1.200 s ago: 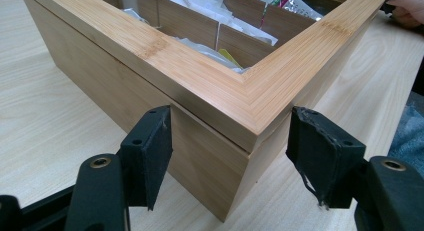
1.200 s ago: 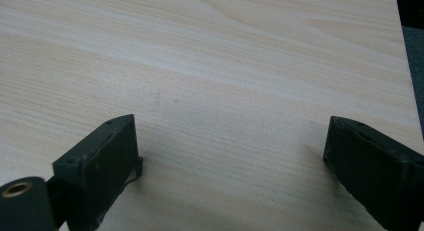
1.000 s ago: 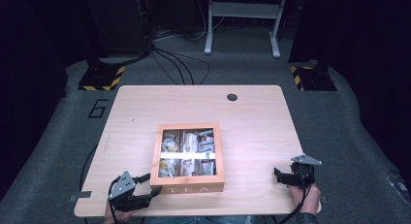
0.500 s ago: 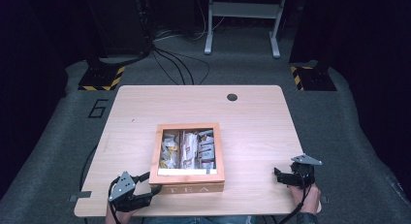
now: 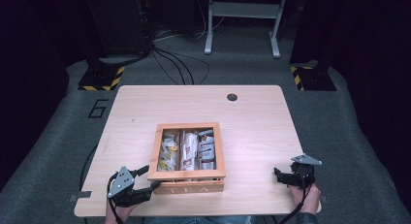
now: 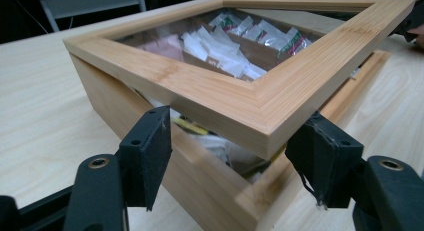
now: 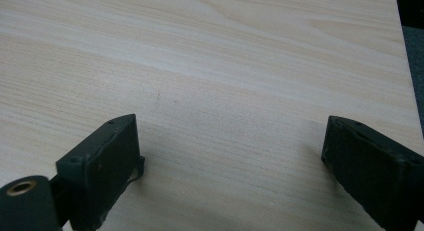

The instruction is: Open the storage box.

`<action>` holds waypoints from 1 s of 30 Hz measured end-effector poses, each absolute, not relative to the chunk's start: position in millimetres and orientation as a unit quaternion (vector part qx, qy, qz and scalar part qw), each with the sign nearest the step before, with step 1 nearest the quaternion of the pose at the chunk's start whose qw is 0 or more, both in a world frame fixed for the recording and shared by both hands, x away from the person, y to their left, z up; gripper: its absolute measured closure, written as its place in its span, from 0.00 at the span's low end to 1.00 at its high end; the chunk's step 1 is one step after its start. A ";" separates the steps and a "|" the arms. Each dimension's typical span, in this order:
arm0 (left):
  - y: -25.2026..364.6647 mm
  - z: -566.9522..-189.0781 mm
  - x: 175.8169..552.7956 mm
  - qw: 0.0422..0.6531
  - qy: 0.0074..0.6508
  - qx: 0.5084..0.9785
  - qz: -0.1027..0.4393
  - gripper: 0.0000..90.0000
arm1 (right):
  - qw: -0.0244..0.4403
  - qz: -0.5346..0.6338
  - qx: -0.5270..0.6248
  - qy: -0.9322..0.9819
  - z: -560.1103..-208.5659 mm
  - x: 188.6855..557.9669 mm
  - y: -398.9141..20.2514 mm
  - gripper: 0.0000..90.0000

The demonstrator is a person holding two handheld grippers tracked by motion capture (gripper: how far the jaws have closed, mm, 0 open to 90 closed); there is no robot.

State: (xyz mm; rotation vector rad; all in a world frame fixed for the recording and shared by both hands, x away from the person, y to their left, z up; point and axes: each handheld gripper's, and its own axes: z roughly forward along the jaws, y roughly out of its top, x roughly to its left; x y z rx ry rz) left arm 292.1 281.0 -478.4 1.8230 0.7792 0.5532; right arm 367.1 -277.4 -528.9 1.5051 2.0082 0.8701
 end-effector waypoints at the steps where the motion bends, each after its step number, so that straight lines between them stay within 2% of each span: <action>1: 280.5 -476.4 293.0 0.517 0.324 0.757 0.233 0.38 | 0.240 0.318 0.550 0.734 -528.9 367.1 -277.3 0.09; 9: 276.9 -465.9 300.6 0.523 0.321 0.749 0.251 0.33 | 0.240 0.318 0.550 0.734 -528.9 367.0 -277.4 0.09; 30: 271.7 -436.8 323.5 0.535 0.302 0.733 0.292 0.31 | 0.240 0.319 0.549 0.734 -529.0 367.0 -277.6 0.09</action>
